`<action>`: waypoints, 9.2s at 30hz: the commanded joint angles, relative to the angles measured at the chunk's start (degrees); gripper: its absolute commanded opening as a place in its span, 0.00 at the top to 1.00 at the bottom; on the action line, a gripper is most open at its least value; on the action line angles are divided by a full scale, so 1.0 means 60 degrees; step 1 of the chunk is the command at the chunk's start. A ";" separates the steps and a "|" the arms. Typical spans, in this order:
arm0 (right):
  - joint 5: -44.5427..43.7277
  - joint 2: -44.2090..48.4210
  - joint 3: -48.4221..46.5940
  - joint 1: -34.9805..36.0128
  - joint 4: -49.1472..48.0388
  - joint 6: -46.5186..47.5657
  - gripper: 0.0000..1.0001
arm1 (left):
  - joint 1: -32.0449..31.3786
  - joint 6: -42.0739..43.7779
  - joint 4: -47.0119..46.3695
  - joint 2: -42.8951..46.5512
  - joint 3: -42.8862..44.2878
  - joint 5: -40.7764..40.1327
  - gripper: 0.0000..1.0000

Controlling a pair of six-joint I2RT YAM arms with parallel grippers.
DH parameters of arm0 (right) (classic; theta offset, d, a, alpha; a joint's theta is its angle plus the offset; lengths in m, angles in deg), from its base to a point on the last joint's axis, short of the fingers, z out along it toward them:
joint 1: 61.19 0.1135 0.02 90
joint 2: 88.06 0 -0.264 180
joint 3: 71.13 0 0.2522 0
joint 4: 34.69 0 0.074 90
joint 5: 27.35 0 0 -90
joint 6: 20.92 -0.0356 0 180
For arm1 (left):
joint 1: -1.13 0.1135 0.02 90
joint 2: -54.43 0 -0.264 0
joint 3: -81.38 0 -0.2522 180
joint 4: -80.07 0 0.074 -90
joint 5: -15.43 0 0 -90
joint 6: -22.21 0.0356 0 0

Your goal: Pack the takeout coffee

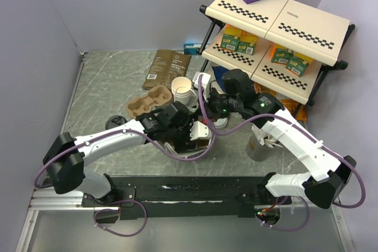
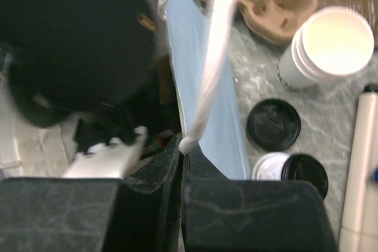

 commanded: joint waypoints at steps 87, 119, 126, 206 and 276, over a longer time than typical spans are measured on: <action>0.0886 -0.1686 -0.3284 -0.1409 0.0366 0.0143 0.76 | 0.2712 -0.0417 0.1987 0.1120 0.4902 0.1899 0.28; 0.0638 -0.2976 -0.8325 -0.1380 -0.0073 -0.0150 1.00 | 0.2697 -0.1780 0.1372 0.1720 0.8697 0.2955 0.99; 0.0593 -0.3064 -0.8412 -0.1380 -0.0191 -0.0165 1.00 | 0.2697 -0.1765 0.1314 0.1661 0.8668 0.2999 0.99; 0.1034 -0.1437 -0.5014 -0.1731 0.0981 -0.0252 0.00 | 0.2945 -0.1163 0.1580 0.3302 0.6383 0.0328 0.01; 0.0170 -0.0355 -0.0166 0.0186 -0.1112 0.3454 1.00 | 0.7282 -0.3655 0.2119 0.3668 0.2897 0.0655 0.00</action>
